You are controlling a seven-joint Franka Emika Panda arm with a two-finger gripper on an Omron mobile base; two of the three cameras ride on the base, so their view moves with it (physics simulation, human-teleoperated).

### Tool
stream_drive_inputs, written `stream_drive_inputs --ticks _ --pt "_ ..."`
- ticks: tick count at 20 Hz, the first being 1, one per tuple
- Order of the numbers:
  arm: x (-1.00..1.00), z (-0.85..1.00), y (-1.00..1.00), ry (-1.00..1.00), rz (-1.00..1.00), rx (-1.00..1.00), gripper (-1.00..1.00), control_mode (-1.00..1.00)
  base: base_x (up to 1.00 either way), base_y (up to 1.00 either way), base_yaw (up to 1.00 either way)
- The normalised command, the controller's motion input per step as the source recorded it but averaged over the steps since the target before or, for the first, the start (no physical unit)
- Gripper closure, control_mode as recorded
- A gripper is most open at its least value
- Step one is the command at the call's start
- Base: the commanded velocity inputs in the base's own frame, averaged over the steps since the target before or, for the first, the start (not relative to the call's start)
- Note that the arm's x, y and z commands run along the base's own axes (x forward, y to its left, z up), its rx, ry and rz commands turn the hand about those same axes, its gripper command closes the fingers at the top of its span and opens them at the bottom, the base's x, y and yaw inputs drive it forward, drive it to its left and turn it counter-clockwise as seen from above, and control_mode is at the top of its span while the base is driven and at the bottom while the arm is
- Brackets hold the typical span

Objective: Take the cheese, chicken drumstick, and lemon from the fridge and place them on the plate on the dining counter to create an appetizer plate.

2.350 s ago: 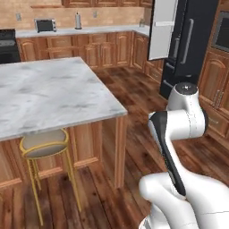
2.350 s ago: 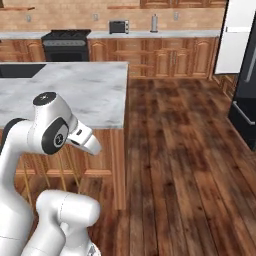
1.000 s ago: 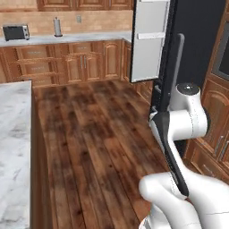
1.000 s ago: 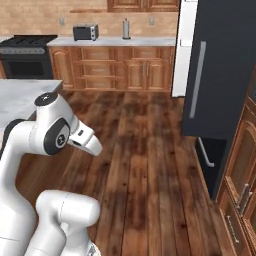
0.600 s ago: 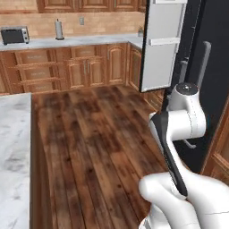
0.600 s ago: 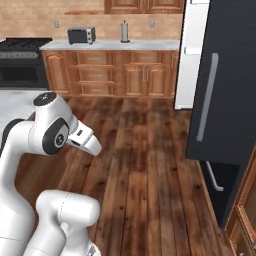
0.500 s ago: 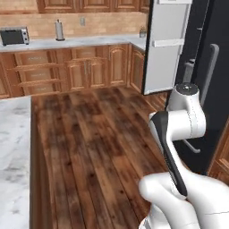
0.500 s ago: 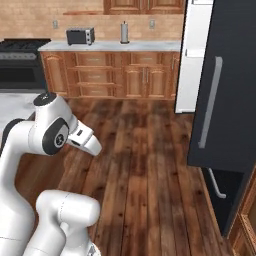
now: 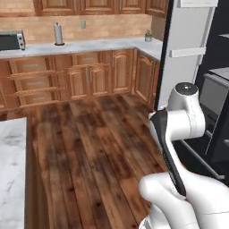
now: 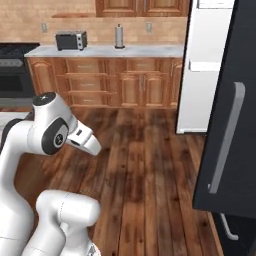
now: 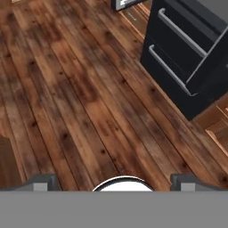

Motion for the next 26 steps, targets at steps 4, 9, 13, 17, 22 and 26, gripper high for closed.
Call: stream_drive_inputs --ticks 4,9,13,17,22,26 --pt "0.00 0.00 0.00 0.00 0.00 0.00 -1.00 1.00 1.00 -0.26 -0.21" --pt "0.00 0.00 0.00 0.00 0.00 0.00 -1.00 1.00 0.74 -0.17 -0.46" --pt "0.00 0.00 0.00 0.00 0.00 0.00 -1.00 1.00 0.40 -0.09 -0.61" --pt "0.00 0.00 0.00 0.00 0.00 0.00 -1.00 1.00 0.28 0.00 -0.66" --pt "0.00 0.00 0.00 0.00 0.00 0.00 -1.00 1.00 0.33 0.08 -0.66" --pt "0.00 0.00 0.00 0.00 0.00 0.00 -1.00 1.00 0.52 0.40 -0.59"
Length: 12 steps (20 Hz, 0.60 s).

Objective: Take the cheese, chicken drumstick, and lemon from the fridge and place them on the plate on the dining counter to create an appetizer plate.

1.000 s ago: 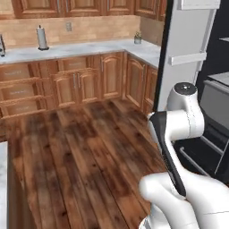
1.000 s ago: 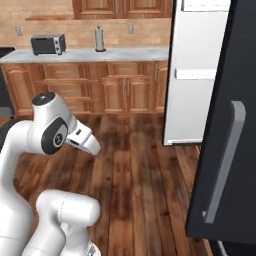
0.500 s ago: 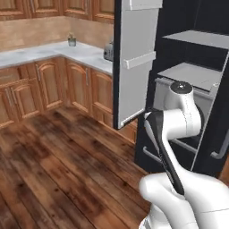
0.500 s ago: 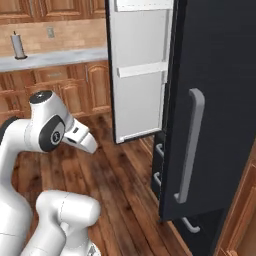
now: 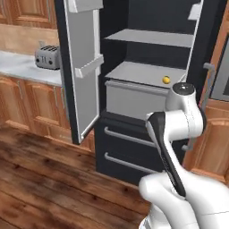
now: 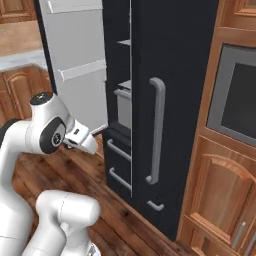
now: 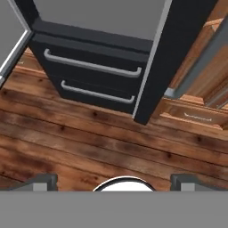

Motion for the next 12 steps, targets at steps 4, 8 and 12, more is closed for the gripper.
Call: stream_drive_inputs --ticks 4,8,12 --pt "0.00 0.00 0.00 0.00 0.00 0.00 -1.00 1.00 0.65 0.58 -0.55" --pt "0.00 0.00 0.00 0.00 0.00 0.00 -1.00 1.00 0.62 0.57 -0.56" --pt "0.00 0.00 0.00 0.00 0.00 0.00 -1.00 1.00 0.59 0.48 -0.57"
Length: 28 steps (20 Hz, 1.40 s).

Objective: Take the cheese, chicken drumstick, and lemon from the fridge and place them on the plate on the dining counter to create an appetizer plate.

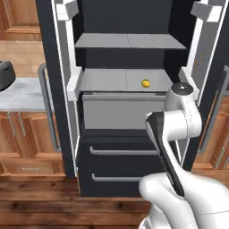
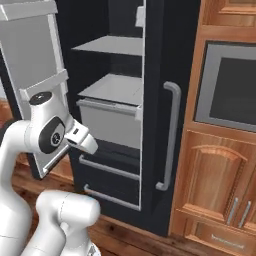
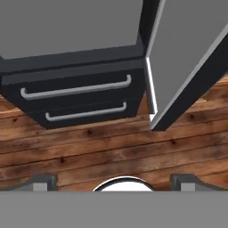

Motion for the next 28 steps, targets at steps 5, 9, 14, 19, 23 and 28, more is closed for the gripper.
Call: stream_drive_inputs --ticks 5,9,14,19,23,28 --pt "0.00 0.00 0.00 0.00 0.00 0.00 -1.00 1.00 0.76 0.44 -0.51" --pt "0.00 0.00 0.00 0.00 0.00 0.00 -1.00 1.00 1.00 0.43 -0.20" --pt "0.00 0.00 0.00 0.00 0.00 0.00 -1.00 1.00 0.99 0.19 -0.05" --pt "0.13 0.00 0.00 0.05 -0.02 -0.03 -1.00 -1.00 0.16 0.00 -0.01" --pt "0.03 0.00 -0.09 -0.17 0.00 -0.21 -1.00 -1.00 0.00 0.00 0.00" --pt "0.61 0.00 -0.53 -0.03 0.00 -0.08 -1.00 -1.00 0.00 0.00 0.00"
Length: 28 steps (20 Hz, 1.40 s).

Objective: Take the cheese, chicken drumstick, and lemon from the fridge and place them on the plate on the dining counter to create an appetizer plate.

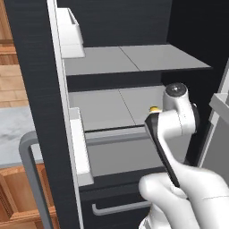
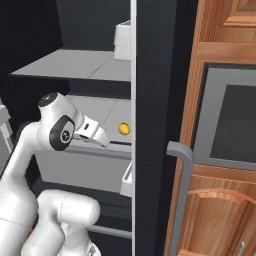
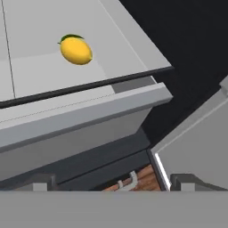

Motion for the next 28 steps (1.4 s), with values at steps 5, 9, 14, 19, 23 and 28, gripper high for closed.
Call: stream_drive_inputs --ticks 5,9,14,19,23,28 --pt "0.89 0.05 -0.35 0.04 0.01 0.01 -1.00 -1.00 0.00 0.00 0.00" --pt "0.86 0.01 0.00 0.09 0.02 0.00 -1.00 -1.00 0.00 0.00 0.00" --pt "0.59 -0.01 -0.01 0.07 0.00 0.00 -1.00 -1.00 0.00 0.00 0.00" --pt "0.32 -0.15 0.00 0.06 0.00 0.00 -1.00 -1.00 0.00 0.00 0.00" --pt "0.20 -0.29 -0.01 0.01 0.02 0.00 -1.00 -1.00 0.00 0.00 0.00" --pt "0.19 -0.26 -0.08 0.00 0.03 0.00 -1.00 -1.00 0.00 0.00 0.00"
